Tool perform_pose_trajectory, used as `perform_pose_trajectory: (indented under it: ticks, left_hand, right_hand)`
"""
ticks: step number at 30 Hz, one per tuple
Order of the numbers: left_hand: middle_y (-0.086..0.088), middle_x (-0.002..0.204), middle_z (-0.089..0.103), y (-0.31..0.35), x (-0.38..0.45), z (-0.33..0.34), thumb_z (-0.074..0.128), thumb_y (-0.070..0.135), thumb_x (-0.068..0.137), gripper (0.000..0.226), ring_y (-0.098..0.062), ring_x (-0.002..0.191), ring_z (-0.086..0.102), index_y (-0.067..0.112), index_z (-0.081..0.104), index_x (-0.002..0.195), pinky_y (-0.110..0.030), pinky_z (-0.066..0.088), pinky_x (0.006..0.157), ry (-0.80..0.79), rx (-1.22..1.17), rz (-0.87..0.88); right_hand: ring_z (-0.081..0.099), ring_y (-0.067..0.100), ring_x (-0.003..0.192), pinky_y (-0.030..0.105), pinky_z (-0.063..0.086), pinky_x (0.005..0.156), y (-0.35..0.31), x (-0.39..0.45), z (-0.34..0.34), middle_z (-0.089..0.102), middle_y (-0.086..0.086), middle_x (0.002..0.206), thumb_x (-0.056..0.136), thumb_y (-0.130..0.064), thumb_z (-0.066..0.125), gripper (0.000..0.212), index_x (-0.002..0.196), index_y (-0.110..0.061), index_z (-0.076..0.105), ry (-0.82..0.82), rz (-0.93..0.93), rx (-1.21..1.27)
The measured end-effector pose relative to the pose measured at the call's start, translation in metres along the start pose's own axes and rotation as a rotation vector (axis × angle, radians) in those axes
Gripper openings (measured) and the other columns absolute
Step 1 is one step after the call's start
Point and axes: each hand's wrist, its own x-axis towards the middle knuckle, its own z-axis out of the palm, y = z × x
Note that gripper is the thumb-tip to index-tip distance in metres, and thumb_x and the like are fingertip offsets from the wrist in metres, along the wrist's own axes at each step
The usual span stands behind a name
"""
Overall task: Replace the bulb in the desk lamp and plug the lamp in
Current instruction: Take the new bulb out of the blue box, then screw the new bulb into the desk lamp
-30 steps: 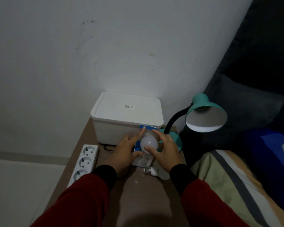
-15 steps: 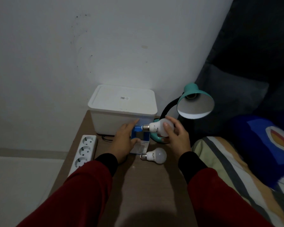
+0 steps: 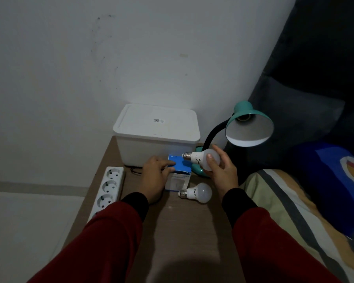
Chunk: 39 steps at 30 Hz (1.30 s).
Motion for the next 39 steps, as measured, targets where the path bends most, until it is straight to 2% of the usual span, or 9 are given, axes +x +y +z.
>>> perform_pose_trajectory:
  ticks: [9,11,13,15,18,23,27,34,39]
  left_hand:
    - [-0.006,0.112,0.067,0.002,0.001,0.002,0.066,0.020,0.085,0.025,-0.013,0.094,0.063,0.016,0.070,0.110,-0.015,0.041,0.082,-0.051,0.031,-0.054]
    - [-0.006,0.115,0.068,0.003,0.006,0.002,0.068,0.020,0.083,0.025,-0.013,0.095,0.064,0.017,0.071,0.107,-0.018,0.044,0.082,-0.078,0.042,-0.082]
    - [-0.008,0.119,0.065,0.005,0.011,0.000,0.068,0.021,0.081,0.025,-0.018,0.101,0.063,0.019,0.072,0.106,-0.024,0.047,0.089,-0.127,0.099,-0.082]
    - [-0.012,0.117,0.062,0.011,0.017,-0.002,0.066,0.019,0.080,0.026,-0.024,0.103,0.060,0.019,0.072,0.105,-0.028,0.046,0.091,-0.145,0.173,-0.057]
    - [-0.014,0.116,0.057,0.033,0.029,-0.008,0.061,0.017,0.084,0.027,-0.029,0.106,0.057,0.016,0.069,0.109,-0.029,0.043,0.092,-0.084,0.195,0.005]
    - [-0.012,0.114,0.061,0.097,0.055,-0.015,0.058,0.018,0.090,0.026,-0.022,0.101,0.062,0.015,0.066,0.115,-0.018,0.038,0.084,-0.001,0.080,0.271]
    - [-0.009,0.126,0.062,0.147,0.070,-0.009,0.058,0.016,0.091,0.035,-0.020,0.108,0.062,0.016,0.059,0.126,-0.013,0.039,0.087,-0.057,-0.007,0.449]
    - [-0.008,0.122,0.067,0.180,0.087,0.010,0.059,0.006,0.090,0.031,-0.016,0.114,0.062,0.013,0.065,0.119,0.009,0.029,0.088,-0.118,-0.044,0.520]
    - [-0.009,0.119,0.069,0.180,0.093,0.012,0.060,0.001,0.088,0.029,-0.005,0.107,0.058,0.009,0.068,0.115,0.018,0.028,0.080,-0.140,-0.094,0.489]
  right_hand:
    - [0.056,0.023,0.110,0.051,0.053,0.094,0.006,-0.003,0.005,0.053,-0.009,0.108,0.084,-0.025,0.066,0.028,0.094,-0.050,0.057,0.006,0.002,-0.057]
    - [0.058,0.019,0.102,0.048,0.054,0.092,0.005,-0.006,0.003,0.052,-0.016,0.102,0.080,-0.018,0.068,0.036,0.092,-0.051,0.057,0.000,0.001,-0.052]
    - [0.057,0.011,0.089,0.032,0.058,0.082,0.002,-0.011,0.000,0.052,-0.011,0.101,0.078,-0.006,0.065,0.041,0.101,-0.038,0.056,0.038,-0.025,-0.017]
    - [0.054,0.005,0.079,0.016,0.053,0.066,-0.005,-0.016,-0.001,0.053,-0.002,0.104,0.077,0.003,0.063,0.042,0.105,-0.027,0.053,0.142,-0.092,0.003]
    - [0.056,0.010,0.078,0.022,0.052,0.065,-0.016,-0.023,-0.005,0.055,-0.002,0.100,0.075,0.000,0.067,0.041,0.104,-0.024,0.050,0.352,-0.145,0.115]
    - [0.061,0.018,0.079,0.005,0.046,0.049,-0.033,-0.020,-0.021,0.058,0.007,0.107,0.074,-0.014,0.073,0.041,0.102,-0.026,0.045,0.634,-0.161,0.185]
    - [0.060,0.020,0.087,0.022,0.046,0.065,-0.042,0.000,-0.031,0.060,0.009,0.114,0.074,-0.027,0.074,0.044,0.106,-0.023,0.045,0.695,-0.093,0.148]
    - [0.056,0.028,0.114,0.030,0.046,0.090,-0.051,0.032,-0.028,0.056,0.012,0.126,0.079,-0.033,0.071,0.048,0.122,-0.024,0.051,0.603,-0.068,0.038]
    - [0.055,0.027,0.116,0.040,0.047,0.101,-0.054,0.043,-0.022,0.055,0.010,0.130,0.075,-0.020,0.073,0.062,0.130,-0.022,0.046,0.576,-0.058,0.039]
